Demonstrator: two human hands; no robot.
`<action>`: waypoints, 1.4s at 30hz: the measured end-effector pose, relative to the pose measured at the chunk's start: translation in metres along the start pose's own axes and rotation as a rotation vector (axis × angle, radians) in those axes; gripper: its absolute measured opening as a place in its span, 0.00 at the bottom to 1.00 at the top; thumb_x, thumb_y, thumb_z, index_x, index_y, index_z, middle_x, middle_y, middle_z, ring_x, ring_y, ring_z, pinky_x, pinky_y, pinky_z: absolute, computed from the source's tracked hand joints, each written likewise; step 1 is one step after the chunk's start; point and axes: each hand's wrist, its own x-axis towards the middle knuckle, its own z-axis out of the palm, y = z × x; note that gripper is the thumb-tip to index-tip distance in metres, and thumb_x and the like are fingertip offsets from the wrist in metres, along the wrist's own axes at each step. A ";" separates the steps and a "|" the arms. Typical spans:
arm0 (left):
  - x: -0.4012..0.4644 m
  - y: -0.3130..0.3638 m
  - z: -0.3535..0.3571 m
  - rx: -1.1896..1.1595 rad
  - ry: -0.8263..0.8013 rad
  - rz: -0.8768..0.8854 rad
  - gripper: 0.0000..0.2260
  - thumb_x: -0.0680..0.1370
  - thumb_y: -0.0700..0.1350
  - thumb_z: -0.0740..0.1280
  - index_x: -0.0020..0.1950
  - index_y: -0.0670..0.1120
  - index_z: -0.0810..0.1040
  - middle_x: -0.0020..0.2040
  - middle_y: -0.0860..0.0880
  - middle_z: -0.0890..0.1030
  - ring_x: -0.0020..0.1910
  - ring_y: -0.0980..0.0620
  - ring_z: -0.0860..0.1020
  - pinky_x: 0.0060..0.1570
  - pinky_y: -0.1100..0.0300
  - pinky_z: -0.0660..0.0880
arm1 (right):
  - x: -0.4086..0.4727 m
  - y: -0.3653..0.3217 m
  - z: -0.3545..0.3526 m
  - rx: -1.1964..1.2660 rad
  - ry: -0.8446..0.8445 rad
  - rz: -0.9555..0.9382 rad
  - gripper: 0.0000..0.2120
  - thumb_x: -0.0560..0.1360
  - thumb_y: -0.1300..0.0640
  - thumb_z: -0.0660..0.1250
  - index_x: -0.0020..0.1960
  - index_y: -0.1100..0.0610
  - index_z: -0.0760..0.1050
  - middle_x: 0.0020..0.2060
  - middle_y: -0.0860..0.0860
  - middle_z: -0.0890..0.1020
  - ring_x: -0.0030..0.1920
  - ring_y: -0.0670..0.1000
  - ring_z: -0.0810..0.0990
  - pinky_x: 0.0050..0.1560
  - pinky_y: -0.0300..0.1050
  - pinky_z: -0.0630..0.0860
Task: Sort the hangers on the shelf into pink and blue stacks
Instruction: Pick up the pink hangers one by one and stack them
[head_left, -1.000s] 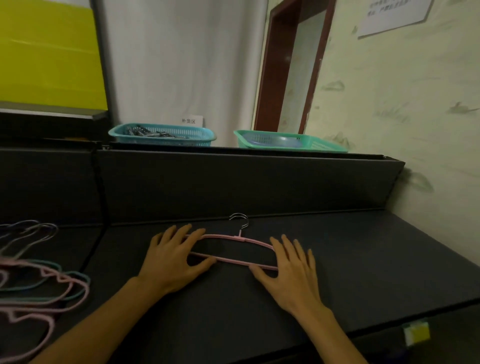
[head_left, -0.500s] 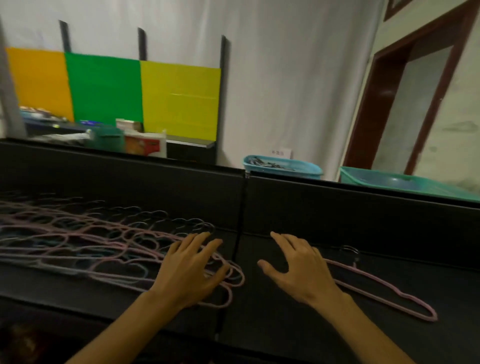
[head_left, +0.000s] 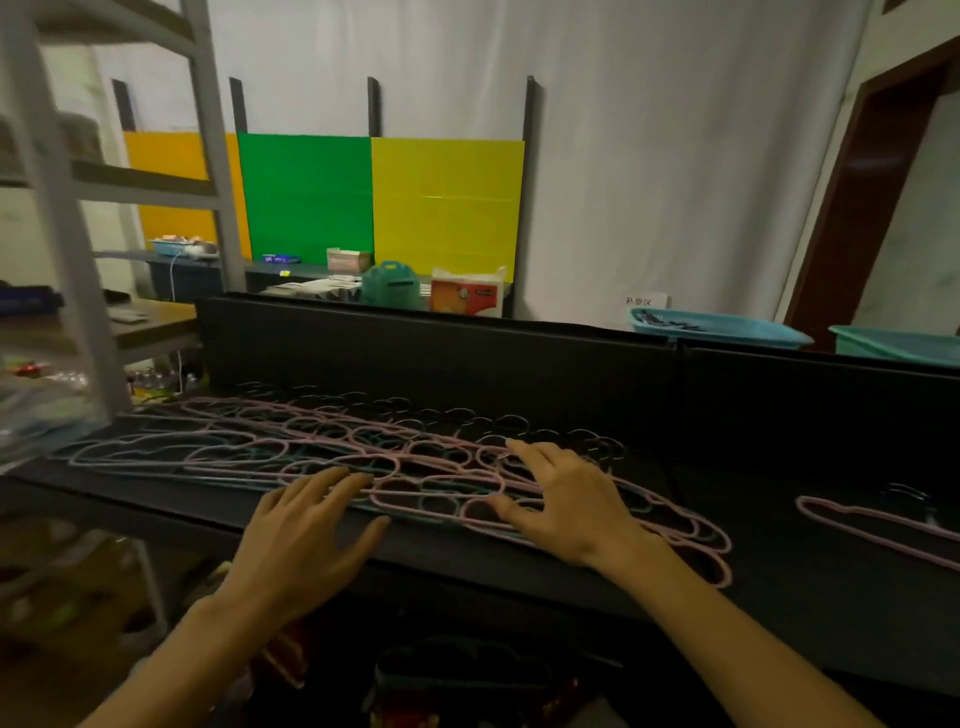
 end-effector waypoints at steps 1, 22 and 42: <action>-0.004 -0.013 -0.002 0.000 -0.011 -0.005 0.34 0.71 0.71 0.46 0.71 0.57 0.68 0.69 0.53 0.71 0.68 0.50 0.69 0.64 0.49 0.67 | 0.006 -0.010 0.003 -0.002 -0.007 -0.004 0.36 0.76 0.33 0.57 0.77 0.48 0.55 0.71 0.49 0.67 0.69 0.51 0.67 0.67 0.48 0.65; 0.074 -0.298 0.014 -0.022 -0.252 -0.126 0.43 0.61 0.80 0.40 0.73 0.64 0.55 0.76 0.54 0.59 0.73 0.52 0.59 0.72 0.49 0.57 | 0.237 -0.152 0.116 0.070 -0.082 0.034 0.35 0.76 0.33 0.58 0.77 0.48 0.56 0.73 0.52 0.65 0.71 0.53 0.65 0.67 0.49 0.66; 0.131 -0.381 0.028 -0.259 -0.444 0.327 0.37 0.68 0.73 0.59 0.74 0.62 0.55 0.72 0.57 0.61 0.68 0.60 0.62 0.65 0.64 0.60 | 0.249 -0.214 0.146 -0.122 -0.072 0.400 0.32 0.76 0.35 0.59 0.76 0.48 0.59 0.70 0.51 0.69 0.69 0.52 0.67 0.65 0.47 0.67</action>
